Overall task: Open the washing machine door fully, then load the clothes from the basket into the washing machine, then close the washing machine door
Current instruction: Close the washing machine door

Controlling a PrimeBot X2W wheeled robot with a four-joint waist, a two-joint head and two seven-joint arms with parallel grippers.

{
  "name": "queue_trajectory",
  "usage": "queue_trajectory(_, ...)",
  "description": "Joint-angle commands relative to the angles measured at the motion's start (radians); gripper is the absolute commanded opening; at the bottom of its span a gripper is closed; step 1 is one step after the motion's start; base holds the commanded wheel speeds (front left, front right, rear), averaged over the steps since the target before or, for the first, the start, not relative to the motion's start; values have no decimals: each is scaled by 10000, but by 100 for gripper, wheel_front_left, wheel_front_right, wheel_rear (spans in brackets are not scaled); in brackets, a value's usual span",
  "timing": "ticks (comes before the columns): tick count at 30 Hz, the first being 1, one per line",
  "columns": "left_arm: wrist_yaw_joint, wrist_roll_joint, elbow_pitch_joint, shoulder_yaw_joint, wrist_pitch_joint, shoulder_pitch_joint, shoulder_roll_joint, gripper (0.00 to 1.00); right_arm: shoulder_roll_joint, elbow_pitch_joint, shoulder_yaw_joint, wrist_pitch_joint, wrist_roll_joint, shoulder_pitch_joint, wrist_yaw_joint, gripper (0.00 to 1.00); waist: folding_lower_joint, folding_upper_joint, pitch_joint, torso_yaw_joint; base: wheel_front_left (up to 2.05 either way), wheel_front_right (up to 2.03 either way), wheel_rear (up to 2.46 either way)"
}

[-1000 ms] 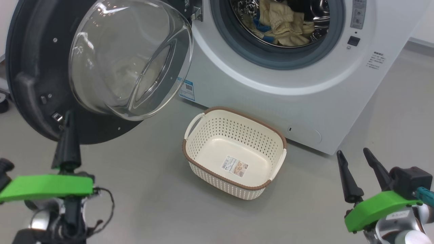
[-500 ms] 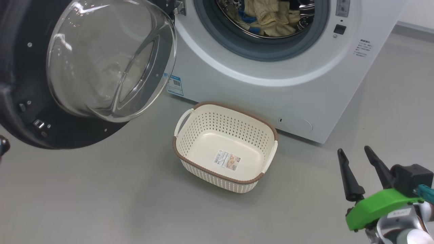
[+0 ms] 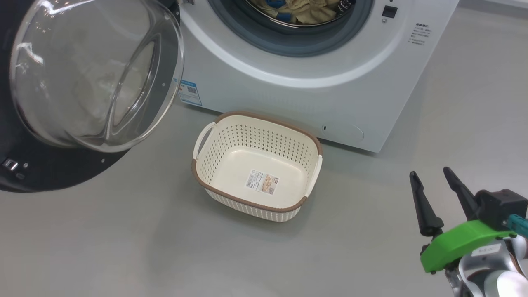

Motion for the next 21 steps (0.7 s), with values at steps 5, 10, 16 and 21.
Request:
queue_trajectory(5,-71,-33,771,589,-34,-829,845,0,-317,-531,266,158,-78,-554,17,100,-1,0,242,-336,0,0,0)
queue_trajectory(10,-71,57,1690,601,84,-1066,971,0,-383,-636,281,273,-83,-584,17,100,-1,0,330,-529,0,0,0)
queue_trajectory(16,-72,120,2424,409,652,-1166,1077,0,-408,-727,246,344,-105,-609,17,100,-1,0,428,-637,0,0,0)
queue_trajectory(21,-72,-20,2694,366,1266,-1141,1049,0,-394,-756,226,341,-115,-615,17,100,-1,0,438,-652,0,0,0)
